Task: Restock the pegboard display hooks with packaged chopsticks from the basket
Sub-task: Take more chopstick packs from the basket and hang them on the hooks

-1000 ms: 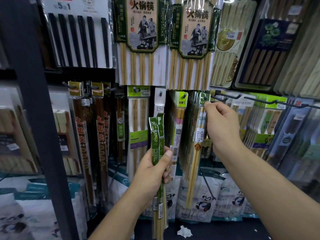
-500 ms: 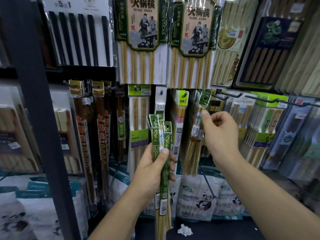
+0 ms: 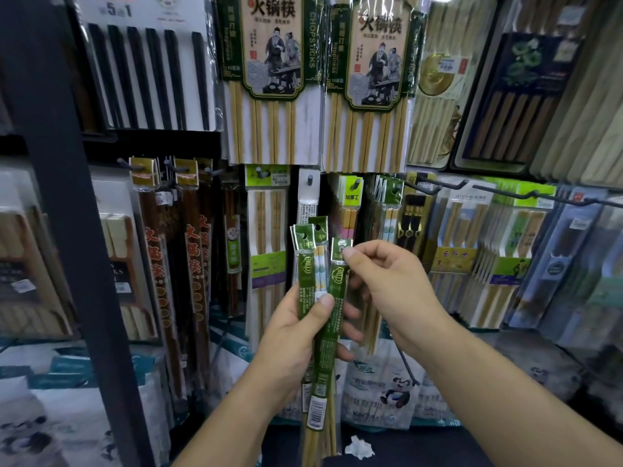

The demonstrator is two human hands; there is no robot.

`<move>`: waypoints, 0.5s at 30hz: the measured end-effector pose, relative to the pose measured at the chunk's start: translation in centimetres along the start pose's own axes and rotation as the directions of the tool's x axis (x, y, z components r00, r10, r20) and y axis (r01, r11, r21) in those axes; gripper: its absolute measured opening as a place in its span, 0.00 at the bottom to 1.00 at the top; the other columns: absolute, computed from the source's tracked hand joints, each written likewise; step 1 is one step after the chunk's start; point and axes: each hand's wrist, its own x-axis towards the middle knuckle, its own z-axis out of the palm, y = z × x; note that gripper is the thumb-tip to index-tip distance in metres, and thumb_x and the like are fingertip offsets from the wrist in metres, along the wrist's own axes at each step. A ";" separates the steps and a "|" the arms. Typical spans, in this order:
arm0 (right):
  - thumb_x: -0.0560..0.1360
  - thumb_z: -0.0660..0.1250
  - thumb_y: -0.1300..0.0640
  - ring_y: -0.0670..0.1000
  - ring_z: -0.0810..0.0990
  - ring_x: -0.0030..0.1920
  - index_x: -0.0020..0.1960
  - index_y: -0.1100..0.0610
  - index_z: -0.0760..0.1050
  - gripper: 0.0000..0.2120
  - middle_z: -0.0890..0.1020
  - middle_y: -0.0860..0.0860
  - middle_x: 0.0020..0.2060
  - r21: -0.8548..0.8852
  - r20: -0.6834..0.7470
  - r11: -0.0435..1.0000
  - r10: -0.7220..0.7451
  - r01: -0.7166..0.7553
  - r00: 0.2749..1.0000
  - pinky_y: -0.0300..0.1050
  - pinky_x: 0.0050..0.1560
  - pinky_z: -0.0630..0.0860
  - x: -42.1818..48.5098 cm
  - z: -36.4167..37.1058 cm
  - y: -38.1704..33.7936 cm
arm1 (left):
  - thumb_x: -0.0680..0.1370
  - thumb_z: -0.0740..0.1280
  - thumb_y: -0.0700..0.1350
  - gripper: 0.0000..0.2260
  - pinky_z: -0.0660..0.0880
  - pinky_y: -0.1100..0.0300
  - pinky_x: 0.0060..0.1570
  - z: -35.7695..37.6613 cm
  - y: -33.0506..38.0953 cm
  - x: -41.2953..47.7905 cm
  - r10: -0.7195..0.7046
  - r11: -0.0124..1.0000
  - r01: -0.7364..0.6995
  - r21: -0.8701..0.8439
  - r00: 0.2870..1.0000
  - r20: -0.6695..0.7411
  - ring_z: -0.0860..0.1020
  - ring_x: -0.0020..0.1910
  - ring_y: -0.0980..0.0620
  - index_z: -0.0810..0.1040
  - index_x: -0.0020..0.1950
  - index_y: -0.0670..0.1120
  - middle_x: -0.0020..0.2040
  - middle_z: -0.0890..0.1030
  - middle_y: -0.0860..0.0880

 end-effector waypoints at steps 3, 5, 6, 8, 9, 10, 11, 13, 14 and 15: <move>0.81 0.68 0.54 0.56 0.74 0.27 0.42 0.60 0.77 0.13 0.76 0.55 0.30 0.077 0.118 0.996 0.042 -0.051 0.992 0.47 0.28 0.75 -0.4 0.1 0.2 | 0.79 0.68 0.48 0.07 0.79 0.55 0.31 0.1 -0.2 0.1 -0.002 1.000 0.002 0.004 0.999 -0.033 0.82 0.36 0.45 0.82 0.56 0.51 0.44 0.84 0.41; 0.82 0.67 0.54 0.57 0.72 0.28 0.42 0.61 0.76 0.14 0.75 0.58 0.32 0.077 0.120 0.997 0.016 -0.025 0.993 0.49 0.28 0.74 -0.6 0.3 0.1 | 0.79 0.69 0.50 0.08 0.81 0.54 0.33 0.2 -0.2 0.1 -0.006 1.000 0.006 -0.007 0.999 -0.038 0.84 0.40 0.44 0.82 0.56 0.52 0.46 0.85 0.40; 0.82 0.67 0.54 0.57 0.73 0.30 0.42 0.60 0.76 0.13 0.75 0.58 0.33 0.020 0.084 1.000 -0.021 0.020 0.996 0.50 0.29 0.74 -0.5 0.3 -0.1 | 0.79 0.69 0.50 0.08 0.82 0.53 0.34 0.2 -0.2 0.1 -0.008 1.000 0.008 -0.011 0.999 -0.041 0.85 0.42 0.42 0.82 0.57 0.52 0.48 0.86 0.39; 0.83 0.65 0.52 0.52 0.74 0.33 0.41 0.55 0.78 0.13 0.77 0.52 0.33 -0.139 -0.030 0.982 -0.134 0.128 0.991 0.48 0.34 0.76 0.2 0.0 -0.6 | 0.80 0.69 0.51 0.07 0.84 0.51 0.38 0.1 -0.3 0.2 -0.017 1.000 0.017 0.000 0.997 -0.076 0.86 0.46 0.41 0.83 0.55 0.51 0.50 0.86 0.39; 0.83 0.64 0.52 0.47 0.73 0.31 0.42 0.54 0.78 0.13 0.76 0.48 0.31 -0.201 -0.090 0.964 -0.194 0.173 0.977 0.41 0.33 0.75 0.6 -0.3 -1.0 | 0.78 0.69 0.51 0.07 0.84 0.51 0.39 0.0 -0.4 0.2 -0.020 1.000 0.023 0.021 0.993 -0.113 0.86 0.46 0.42 0.82 0.54 0.50 0.49 0.87 0.41; 0.83 0.63 0.51 0.44 0.70 0.29 0.42 0.54 0.78 0.13 0.73 0.44 0.28 -0.246 -0.139 0.946 -0.250 0.211 0.958 0.35 0.30 0.71 1.2 -0.7 -1.4 | 0.77 0.69 0.51 0.09 0.83 0.53 0.39 -0.2 -0.4 0.2 -0.019 0.998 0.027 0.055 0.989 -0.150 0.86 0.45 0.45 0.82 0.52 0.49 0.48 0.87 0.43; 0.84 0.62 0.52 0.42 0.68 0.26 0.43 0.56 0.77 0.13 0.71 0.43 0.26 -0.279 -0.175 0.930 -0.292 0.237 0.940 0.33 0.26 0.68 1.7 -1.1 -1.9 | 0.76 0.69 0.52 0.10 0.83 0.56 0.39 -0.3 -0.5 0.3 -0.015 0.995 0.030 0.090 0.985 -0.169 0.86 0.45 0.47 0.81 0.52 0.47 0.47 0.87 0.44; 0.85 0.60 0.52 0.41 0.64 0.24 0.44 0.58 0.75 0.14 0.68 0.41 0.23 -0.305 -0.222 0.919 -0.322 0.248 0.920 0.32 0.24 0.65 2.8 -1.9 -2.4 | 0.77 0.67 0.51 0.11 0.82 0.56 0.39 -0.4 -0.5 0.3 -0.012 0.993 0.030 0.116 0.987 -0.158 0.86 0.45 0.48 0.78 0.54 0.45 0.47 0.87 0.43; 0.85 0.59 0.52 0.41 0.63 0.23 0.44 0.58 0.74 0.15 0.67 0.41 0.22 -0.308 -0.236 0.922 -0.314 0.236 0.919 0.32 0.24 0.65 3.3 -2.3 -2.6 | 0.78 0.66 0.50 0.11 0.83 0.55 0.40 -0.5 -0.5 0.3 -0.015 0.993 0.032 0.116 0.989 -0.147 0.86 0.47 0.46 0.77 0.54 0.44 0.47 0.86 0.42; 0.85 0.59 0.52 0.42 0.63 0.23 0.44 0.58 0.74 0.15 0.66 0.42 0.21 -0.310 -0.248 0.926 -0.299 0.217 0.921 0.31 0.25 0.65 3.7 -2.6 -2.6 | 0.80 0.66 0.48 0.09 0.83 0.53 0.41 -0.5 -0.5 0.3 -0.020 0.993 0.036 0.112 0.990 -0.140 0.86 0.48 0.45 0.77 0.55 0.43 0.47 0.86 0.42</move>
